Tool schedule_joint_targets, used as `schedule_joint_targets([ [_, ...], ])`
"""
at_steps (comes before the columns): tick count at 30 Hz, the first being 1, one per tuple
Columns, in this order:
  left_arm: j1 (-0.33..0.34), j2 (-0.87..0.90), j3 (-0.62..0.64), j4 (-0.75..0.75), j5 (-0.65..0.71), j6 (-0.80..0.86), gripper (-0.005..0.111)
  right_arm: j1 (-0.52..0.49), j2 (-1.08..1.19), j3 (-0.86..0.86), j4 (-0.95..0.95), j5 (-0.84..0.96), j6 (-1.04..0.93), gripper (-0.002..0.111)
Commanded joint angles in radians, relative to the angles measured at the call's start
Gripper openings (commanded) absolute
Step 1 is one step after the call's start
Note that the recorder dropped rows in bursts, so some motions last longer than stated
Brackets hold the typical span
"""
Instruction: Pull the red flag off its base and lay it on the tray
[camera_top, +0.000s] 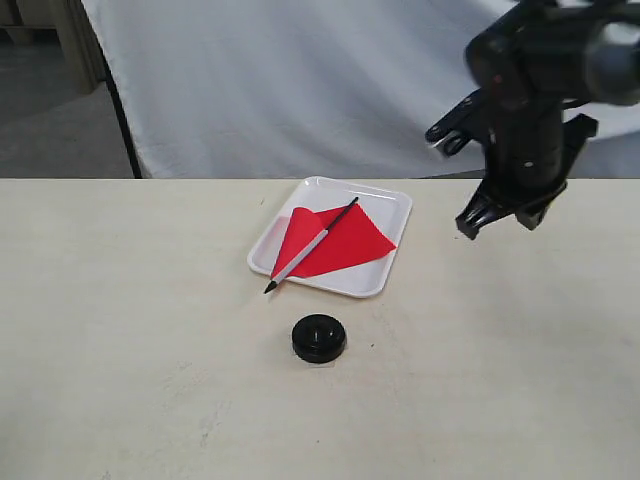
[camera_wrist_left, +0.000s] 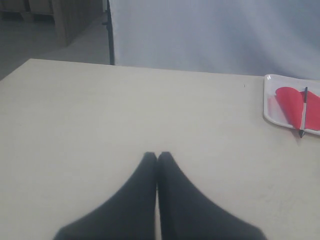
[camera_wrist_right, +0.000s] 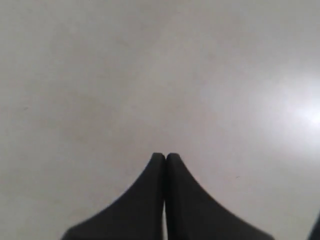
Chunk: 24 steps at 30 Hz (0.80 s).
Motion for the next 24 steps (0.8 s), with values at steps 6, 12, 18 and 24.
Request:
schedule_joint_targets([
  [6, -0.004, -0.002, 0.002, 0.000, -0.001, 0.003, 0.000, -0.425, -0.516, 0.426, 0.455, -0.326, -0.037, 0.000],
  [12, -0.004, -0.002, 0.002, 0.000, -0.001, 0.003, 0.000, -0.505, -0.982, 0.806, 0.544, -0.794, -0.032, 0.000],
  [18, -0.004, -0.002, 0.002, 0.000, -0.001, 0.003, 0.000, -0.482, -1.393, 1.134, 0.544, -1.062, -0.026, 0.000],
  [24, -0.004, -0.002, 0.002, 0.000, -0.001, 0.003, 0.000, -0.409, -1.738, 1.298, 0.548, -1.239, 0.022, 0.000],
])
